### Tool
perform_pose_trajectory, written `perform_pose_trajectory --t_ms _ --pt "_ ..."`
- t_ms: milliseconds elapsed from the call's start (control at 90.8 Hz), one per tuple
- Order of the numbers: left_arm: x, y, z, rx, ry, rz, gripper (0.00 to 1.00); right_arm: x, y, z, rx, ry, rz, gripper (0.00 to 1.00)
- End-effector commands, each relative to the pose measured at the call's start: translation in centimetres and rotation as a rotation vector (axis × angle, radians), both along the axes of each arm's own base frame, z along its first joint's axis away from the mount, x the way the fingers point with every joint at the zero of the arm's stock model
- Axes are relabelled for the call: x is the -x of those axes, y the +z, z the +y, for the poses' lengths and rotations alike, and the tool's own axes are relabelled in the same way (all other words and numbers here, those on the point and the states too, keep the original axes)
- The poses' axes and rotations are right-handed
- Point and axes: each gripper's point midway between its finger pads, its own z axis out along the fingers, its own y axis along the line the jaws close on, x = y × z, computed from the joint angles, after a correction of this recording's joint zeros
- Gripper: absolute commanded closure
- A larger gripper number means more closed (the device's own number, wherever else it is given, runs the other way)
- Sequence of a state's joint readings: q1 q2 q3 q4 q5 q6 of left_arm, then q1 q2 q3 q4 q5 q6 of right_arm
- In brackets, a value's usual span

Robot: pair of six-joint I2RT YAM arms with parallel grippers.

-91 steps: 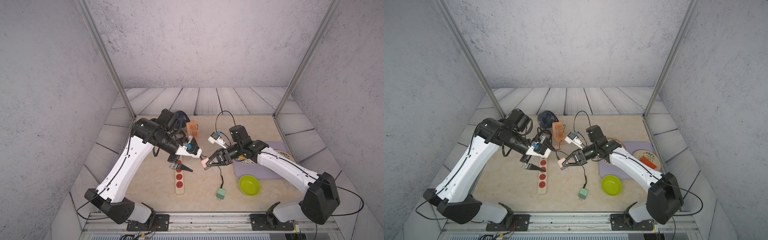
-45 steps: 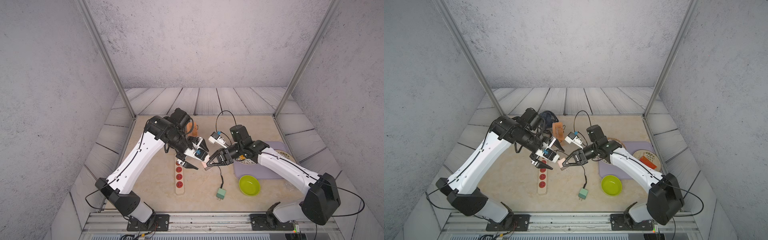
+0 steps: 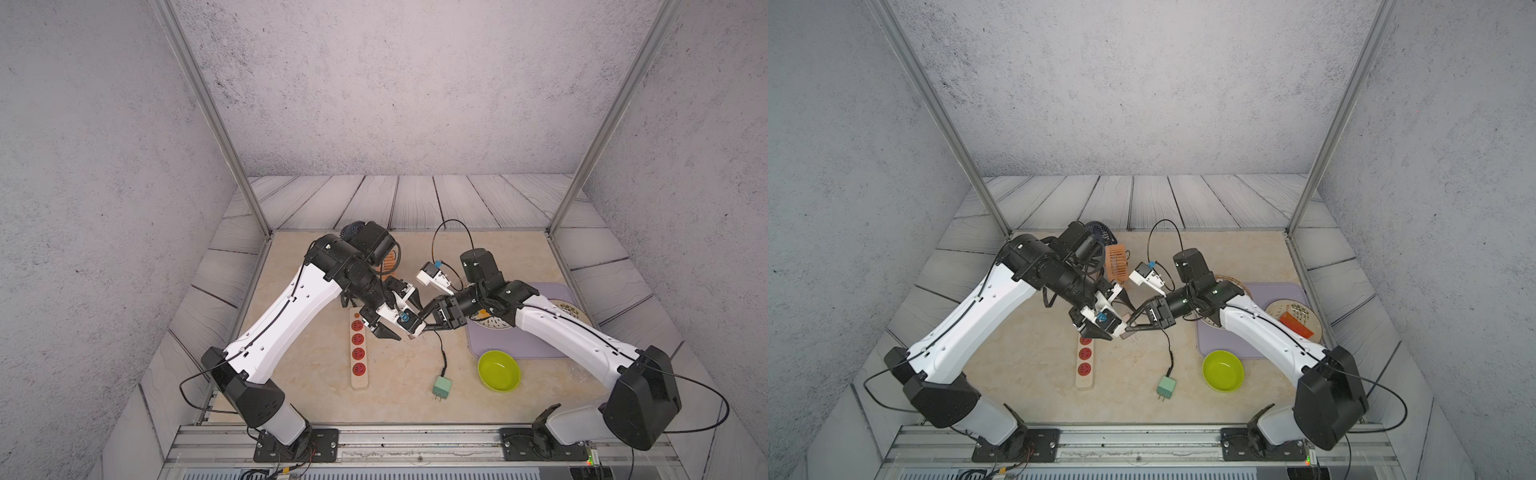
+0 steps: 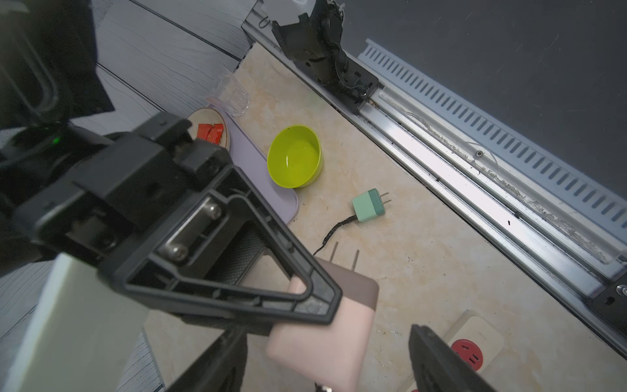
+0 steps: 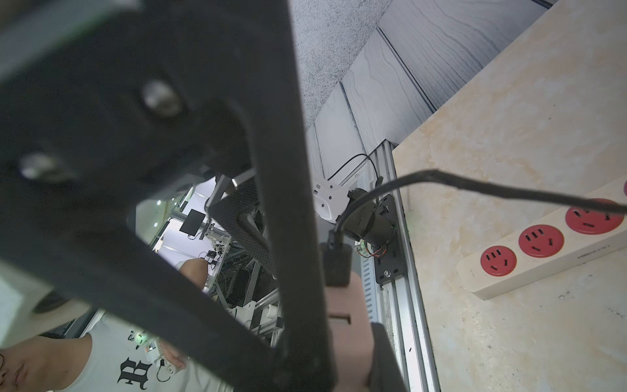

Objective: Plug the desk fan into the power strip
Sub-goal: Pick up the plug from the center of the board.

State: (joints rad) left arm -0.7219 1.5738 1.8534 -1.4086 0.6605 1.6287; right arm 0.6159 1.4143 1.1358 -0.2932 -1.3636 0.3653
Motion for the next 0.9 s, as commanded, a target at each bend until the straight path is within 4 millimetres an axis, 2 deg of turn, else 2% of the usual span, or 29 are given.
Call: perform_pose_trajectory --t_ms 0,539,671,804,892 --pt "0.0 -1.3 0.1 -0.041 -0.016 -0.002 0.22 0.7 1.5 -0.4 -0.057 0.039 -0.032 1.00" --pt "-0.4 -1.5 -0.3 -0.050 -0.013 -0.028 0.42 0.7 1.0 -0.4 -0.050 0.039 -0.033 1.00" --pt "-0.5 -1.3 -0.5 -0.045 0.000 -0.029 0.51 0.8 0.9 -0.5 -0.052 0.037 -0.037 1.00" --pt "-1.1 -1.3 -0.7 -0.042 0.024 -0.040 0.56 0.4 0.4 -0.5 -0.035 0.014 -0.038 1.00" --pt "-1.5 -0.9 -1.0 -0.028 0.059 -0.037 0.59 -0.1 0.1 -0.6 -0.024 -0.011 -0.044 0.93"
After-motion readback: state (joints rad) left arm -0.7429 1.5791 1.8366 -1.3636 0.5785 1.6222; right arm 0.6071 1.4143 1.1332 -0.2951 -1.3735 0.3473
